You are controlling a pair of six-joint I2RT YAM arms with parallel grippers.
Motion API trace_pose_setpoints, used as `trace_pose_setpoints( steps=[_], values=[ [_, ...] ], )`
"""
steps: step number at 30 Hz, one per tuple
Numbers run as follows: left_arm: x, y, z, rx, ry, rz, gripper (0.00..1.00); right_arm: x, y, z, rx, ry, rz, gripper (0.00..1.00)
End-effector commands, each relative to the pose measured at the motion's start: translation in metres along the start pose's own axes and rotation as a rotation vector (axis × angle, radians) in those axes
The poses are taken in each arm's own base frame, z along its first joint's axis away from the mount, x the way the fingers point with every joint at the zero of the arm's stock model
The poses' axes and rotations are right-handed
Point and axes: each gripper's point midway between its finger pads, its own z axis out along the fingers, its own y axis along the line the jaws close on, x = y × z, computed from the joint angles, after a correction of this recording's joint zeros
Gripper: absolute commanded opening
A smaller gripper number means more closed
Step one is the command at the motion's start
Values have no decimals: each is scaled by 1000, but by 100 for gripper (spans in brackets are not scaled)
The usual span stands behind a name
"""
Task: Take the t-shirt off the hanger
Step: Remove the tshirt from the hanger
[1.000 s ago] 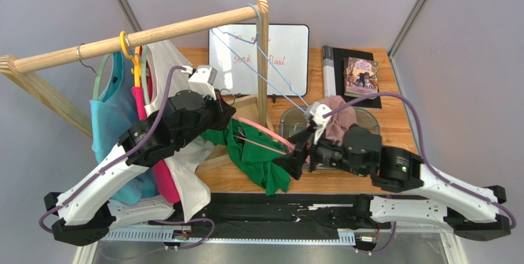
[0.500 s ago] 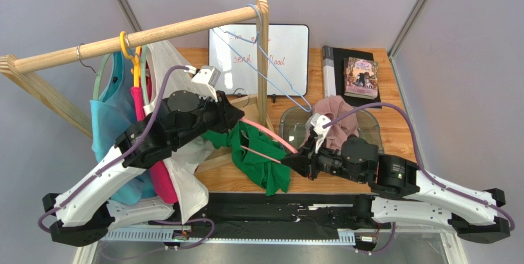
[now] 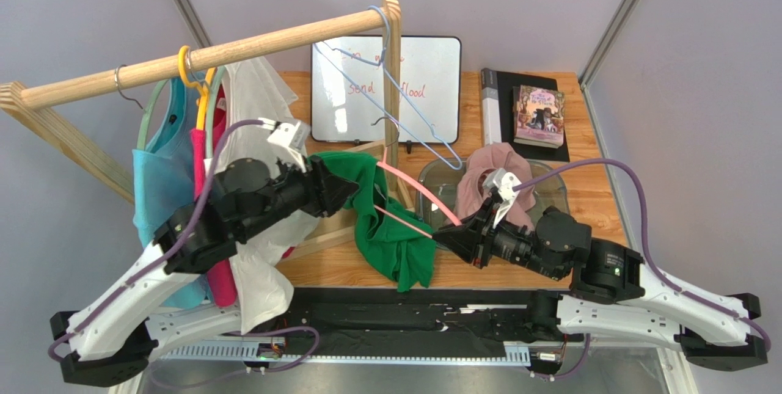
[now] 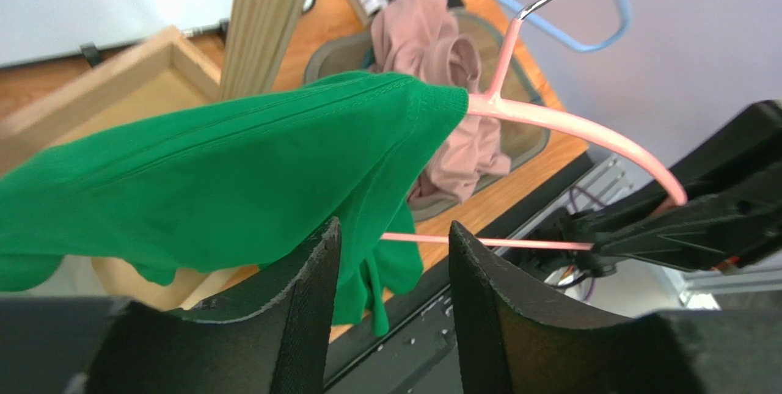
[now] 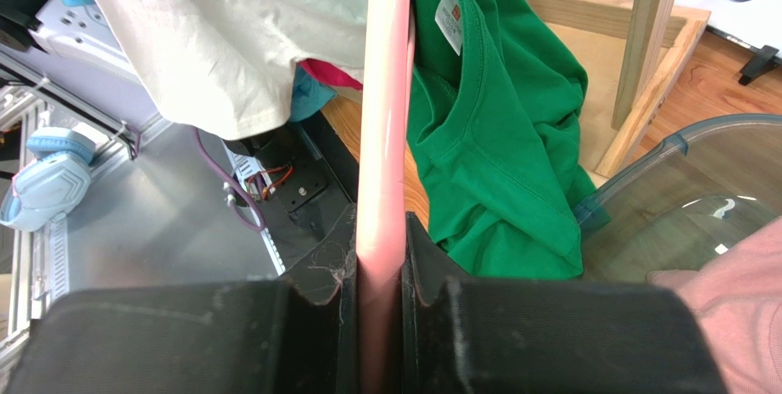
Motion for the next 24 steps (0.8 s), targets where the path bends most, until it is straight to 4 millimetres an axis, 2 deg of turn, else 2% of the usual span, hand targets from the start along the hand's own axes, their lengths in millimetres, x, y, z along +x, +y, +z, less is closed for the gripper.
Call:
trace_pose_setpoints(
  steps=[1, 5, 8, 11, 12, 14, 15, 17, 20, 23, 24],
  values=[
    [21, 3, 29, -26, 79, 19, 55, -45, 20, -4, -73, -140, 26, 0],
    [26, 13, 44, -90, 99, 48, 64, -44, 26, -4, -106, -141, 38, 0],
    [30, 15, 55, -113, 118, 59, 64, -43, 29, -3, -119, -132, 42, 0],
    [23, 31, 55, -210, 93, 60, 53, -41, 32, -3, -134, -123, 46, 0],
    [19, 39, 52, -255, 77, 67, 41, -39, 32, -3, -137, -115, 43, 0],
    [8, 40, 45, -271, 47, 62, 26, -33, 28, -5, -123, -94, 31, 0],
    [6, 41, 42, -281, 41, 65, 10, -31, 23, -6, -101, -91, 24, 0],
    [-3, 41, 35, -285, 14, 64, 0, -24, 15, -12, -77, -77, -1, 0],
    [-13, 52, 21, -351, -24, 53, 0, -16, 8, -21, -67, -59, -33, 0],
    [-18, 79, 2, -506, -81, 7, 0, -18, 14, -39, -131, -76, -62, 0],
    [-20, 94, -8, -587, -105, 6, 0, -21, 19, -50, -170, -97, -72, 0]
  ],
)
